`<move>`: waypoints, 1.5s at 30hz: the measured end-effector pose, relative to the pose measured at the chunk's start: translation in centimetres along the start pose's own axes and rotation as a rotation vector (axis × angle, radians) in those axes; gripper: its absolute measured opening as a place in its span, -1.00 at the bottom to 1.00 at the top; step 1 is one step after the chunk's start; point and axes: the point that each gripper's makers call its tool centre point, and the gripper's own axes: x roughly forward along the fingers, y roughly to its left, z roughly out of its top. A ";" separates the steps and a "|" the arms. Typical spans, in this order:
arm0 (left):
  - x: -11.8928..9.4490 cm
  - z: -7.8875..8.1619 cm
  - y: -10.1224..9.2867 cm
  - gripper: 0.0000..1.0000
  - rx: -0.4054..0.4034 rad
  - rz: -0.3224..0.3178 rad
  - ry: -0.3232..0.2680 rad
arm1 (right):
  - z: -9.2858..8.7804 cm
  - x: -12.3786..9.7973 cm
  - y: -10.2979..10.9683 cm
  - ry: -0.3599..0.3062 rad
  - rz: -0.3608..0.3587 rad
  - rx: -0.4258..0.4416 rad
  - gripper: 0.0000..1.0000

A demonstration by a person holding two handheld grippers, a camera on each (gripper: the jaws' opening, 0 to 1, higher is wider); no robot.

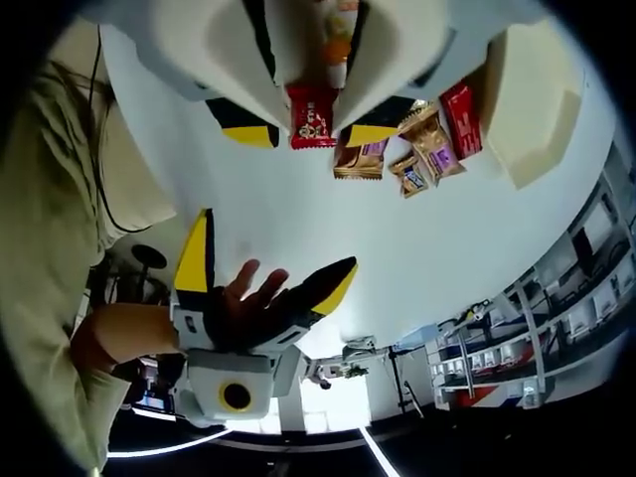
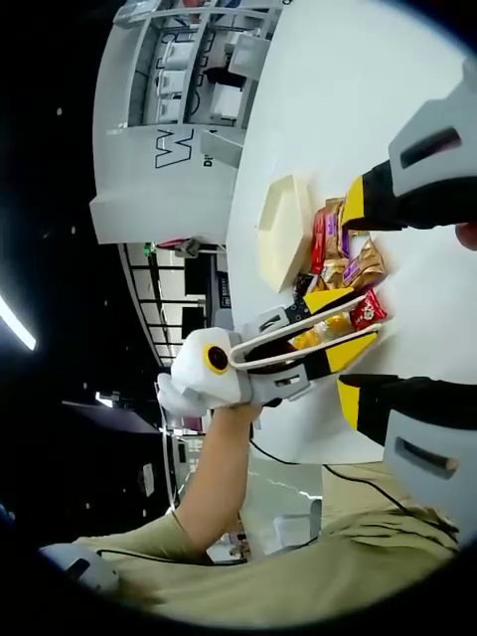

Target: Place the target food into the container with the food tongs after gripping and lifting it, then release it inside without dropping or visibly crushing the food.

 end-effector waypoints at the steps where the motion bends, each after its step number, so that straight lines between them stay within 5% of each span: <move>1: 0.0 0.0 0.0 -0.52 0.000 0.000 0.000 | 0.0 0.0 0.0 -0.001 0.000 0.001 0.12; 45: -1.9 0.7 0.4 -0.58 -0.047 0.018 -0.042 | 0.1 0.0 0.3 -0.001 0.003 -0.001 0.12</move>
